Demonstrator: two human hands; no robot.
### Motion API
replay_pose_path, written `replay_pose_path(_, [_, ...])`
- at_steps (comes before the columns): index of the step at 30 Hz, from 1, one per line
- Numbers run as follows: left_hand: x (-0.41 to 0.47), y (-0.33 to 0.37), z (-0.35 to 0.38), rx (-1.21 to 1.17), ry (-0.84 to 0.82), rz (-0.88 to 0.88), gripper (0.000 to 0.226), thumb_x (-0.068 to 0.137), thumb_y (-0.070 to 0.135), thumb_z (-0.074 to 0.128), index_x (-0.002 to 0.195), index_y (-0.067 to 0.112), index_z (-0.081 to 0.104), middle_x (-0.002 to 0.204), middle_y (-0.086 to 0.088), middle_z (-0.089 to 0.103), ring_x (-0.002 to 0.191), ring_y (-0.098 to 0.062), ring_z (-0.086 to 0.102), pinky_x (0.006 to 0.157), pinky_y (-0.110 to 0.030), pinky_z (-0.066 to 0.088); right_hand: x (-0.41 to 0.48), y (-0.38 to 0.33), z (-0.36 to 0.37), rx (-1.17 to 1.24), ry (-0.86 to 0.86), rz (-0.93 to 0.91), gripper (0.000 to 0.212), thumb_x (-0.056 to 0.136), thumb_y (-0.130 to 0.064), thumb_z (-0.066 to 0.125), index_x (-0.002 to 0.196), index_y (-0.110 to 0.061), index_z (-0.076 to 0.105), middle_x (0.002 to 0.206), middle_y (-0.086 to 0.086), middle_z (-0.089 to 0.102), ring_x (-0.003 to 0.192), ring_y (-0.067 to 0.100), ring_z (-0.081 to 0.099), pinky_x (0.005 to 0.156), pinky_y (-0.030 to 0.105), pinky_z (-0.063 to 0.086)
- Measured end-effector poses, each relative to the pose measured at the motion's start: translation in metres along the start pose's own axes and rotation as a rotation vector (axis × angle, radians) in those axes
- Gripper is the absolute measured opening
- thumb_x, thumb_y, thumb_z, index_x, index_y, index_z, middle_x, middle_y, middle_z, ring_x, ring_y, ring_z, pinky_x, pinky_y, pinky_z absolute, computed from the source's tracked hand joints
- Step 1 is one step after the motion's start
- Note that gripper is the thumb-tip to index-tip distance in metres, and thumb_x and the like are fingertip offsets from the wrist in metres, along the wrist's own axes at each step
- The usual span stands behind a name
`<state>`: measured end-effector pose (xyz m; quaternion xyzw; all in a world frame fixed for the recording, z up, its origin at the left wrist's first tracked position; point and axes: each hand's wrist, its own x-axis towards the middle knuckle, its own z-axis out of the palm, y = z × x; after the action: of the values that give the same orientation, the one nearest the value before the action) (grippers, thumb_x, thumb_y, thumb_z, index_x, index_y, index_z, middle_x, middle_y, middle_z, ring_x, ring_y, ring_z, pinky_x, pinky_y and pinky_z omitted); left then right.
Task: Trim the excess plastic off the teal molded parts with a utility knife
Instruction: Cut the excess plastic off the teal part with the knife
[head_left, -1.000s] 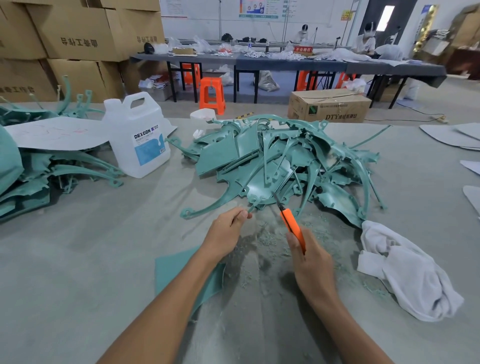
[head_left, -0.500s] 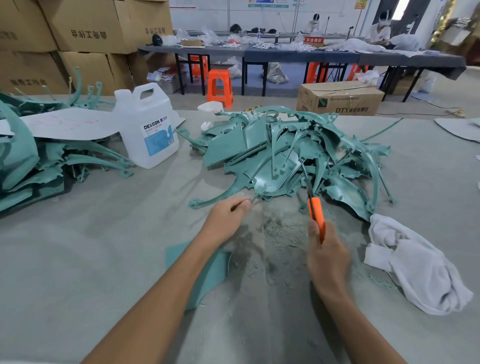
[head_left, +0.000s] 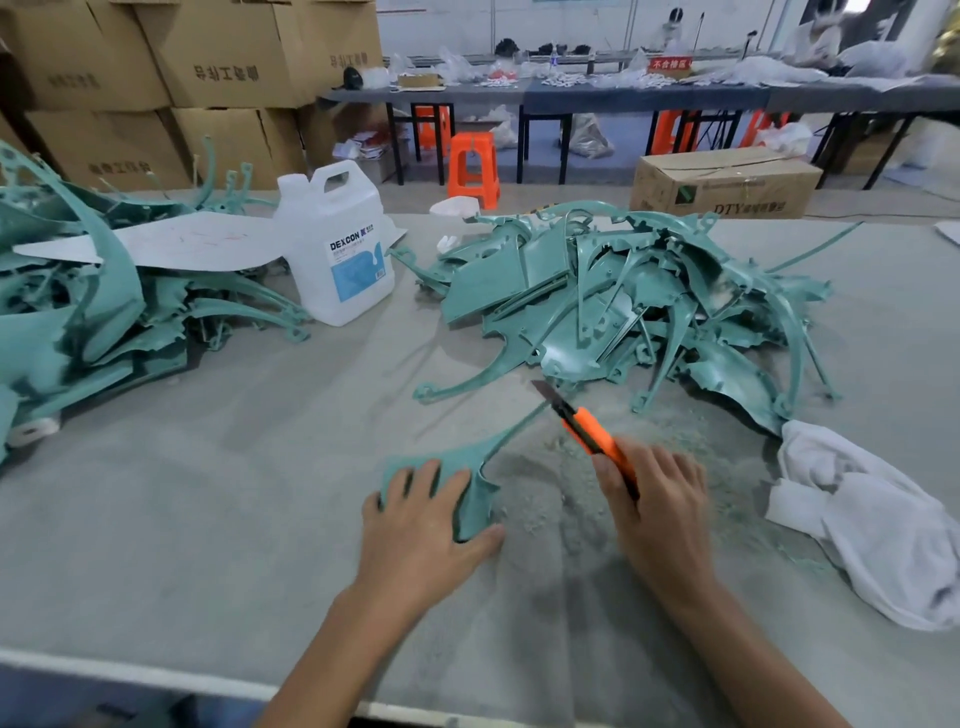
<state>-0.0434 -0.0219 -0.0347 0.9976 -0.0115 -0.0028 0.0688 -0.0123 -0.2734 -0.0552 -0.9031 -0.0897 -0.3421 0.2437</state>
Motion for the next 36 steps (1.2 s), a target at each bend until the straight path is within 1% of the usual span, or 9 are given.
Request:
replay_pose_path(3, [0.022, -0.010, 0.002, -0.070, -0.126, 0.063, 0.079, 0.075, 0.077, 0.035, 0.149, 0.059, 0.016, 0.166, 0.003, 0.004, 0.150, -0.023, 0.000, 0.118, -0.047, 0.010, -0.001, 0.000, 0.003, -0.167, -0.076, -0.087, 0.036, 0.103, -0.047, 0.040, 0.112, -0.024, 0.066, 0.083, -0.005, 0.061, 0.073, 0.022, 0.052, 0.071, 0.036, 0.035])
replay_pose_path(4, [0.026, -0.013, 0.003, -0.118, -0.147, 0.065, 0.081, 0.072, 0.077, 0.036, 0.149, 0.059, 0.016, 0.167, 0.002, 0.000, 0.151, -0.021, -0.004, 0.119, -0.047, 0.007, -0.002, -0.001, 0.004, -0.184, -0.099, -0.086, 0.035, 0.103, -0.047, 0.040, 0.111, -0.024, 0.066, 0.082, -0.005, 0.062, 0.072, 0.022, 0.054, 0.070, 0.037, 0.036])
replay_pose_path(7, [0.029, -0.020, 0.011, -0.322, 0.003, 0.025, 0.087, 0.064, 0.088, 0.050, 0.138, 0.045, 0.037, 0.165, 0.002, 0.012, 0.151, -0.011, 0.004, 0.117, -0.040, 0.014, 0.000, -0.005, 0.003, -0.186, -0.167, -0.076, 0.035, 0.100, -0.046, 0.041, 0.107, -0.024, 0.068, 0.080, -0.002, 0.063, 0.069, 0.025, 0.060, 0.068, 0.038, 0.041])
replay_pose_path(10, [0.029, -0.022, 0.017, -0.404, 0.086, -0.014, 0.092, 0.057, 0.090, 0.057, 0.128, 0.035, 0.037, 0.161, 0.003, 0.019, 0.149, -0.011, 0.013, 0.116, -0.038, 0.020, 0.001, -0.010, 0.001, -0.227, -0.242, -0.131, 0.035, 0.096, -0.047, 0.042, 0.097, -0.025, 0.070, 0.075, -0.001, 0.063, 0.065, 0.026, 0.061, 0.067, 0.037, 0.042])
replay_pose_path(15, [0.030, -0.021, 0.017, -0.402, 0.054, -0.027, 0.098, 0.057, 0.079, 0.060, 0.138, 0.033, 0.031, 0.162, 0.008, 0.013, 0.142, -0.005, 0.012, 0.115, -0.034, 0.016, 0.002, -0.012, 0.000, -0.230, -0.193, -0.162, 0.020, 0.086, -0.040, 0.061, 0.084, -0.023, 0.071, 0.067, -0.001, 0.061, 0.055, 0.024, 0.056, 0.060, 0.035, 0.043])
replay_pose_path(18, [0.030, -0.021, 0.017, -0.399, 0.047, -0.038, 0.101, 0.056, 0.078, 0.059, 0.141, 0.032, 0.030, 0.164, 0.007, 0.010, 0.143, -0.003, 0.009, 0.116, -0.033, 0.013, 0.002, -0.011, 0.000, -0.228, -0.181, -0.183, 0.026, 0.087, -0.041, 0.053, 0.081, -0.023, 0.071, 0.067, -0.002, 0.062, 0.057, 0.023, 0.058, 0.061, 0.035, 0.044])
replay_pose_path(23, [0.029, -0.018, 0.015, -0.397, 0.056, -0.046, 0.111, 0.055, 0.079, 0.058, 0.148, 0.029, 0.024, 0.163, 0.006, 0.013, 0.143, -0.008, 0.012, 0.117, -0.036, 0.014, 0.002, -0.011, 0.001, -0.208, -0.198, -0.219, 0.026, 0.085, -0.041, 0.051, 0.076, -0.023, 0.068, 0.064, -0.003, 0.060, 0.058, 0.023, 0.059, 0.061, 0.036, 0.044])
replay_pose_path(31, [0.031, -0.018, 0.015, -0.407, 0.044, -0.070, 0.109, 0.055, 0.078, 0.060, 0.146, 0.032, 0.023, 0.161, 0.006, 0.020, 0.144, -0.017, 0.021, 0.116, -0.034, 0.017, 0.004, -0.009, -0.001, -0.216, -0.206, -0.132, 0.018, 0.093, -0.039, 0.063, 0.096, -0.026, 0.074, 0.076, -0.004, 0.067, 0.069, 0.022, 0.065, 0.067, 0.038, 0.043])
replay_pose_path(36, [0.030, -0.018, 0.012, -0.404, 0.029, -0.069, 0.110, 0.056, 0.081, 0.058, 0.147, 0.030, 0.023, 0.162, 0.006, 0.018, 0.145, -0.017, 0.019, 0.116, -0.034, 0.016, 0.002, -0.011, -0.001, -0.193, -0.178, -0.154, 0.028, 0.092, -0.042, 0.051, 0.089, -0.025, 0.073, 0.073, -0.005, 0.065, 0.066, 0.022, 0.061, 0.066, 0.037, 0.042])
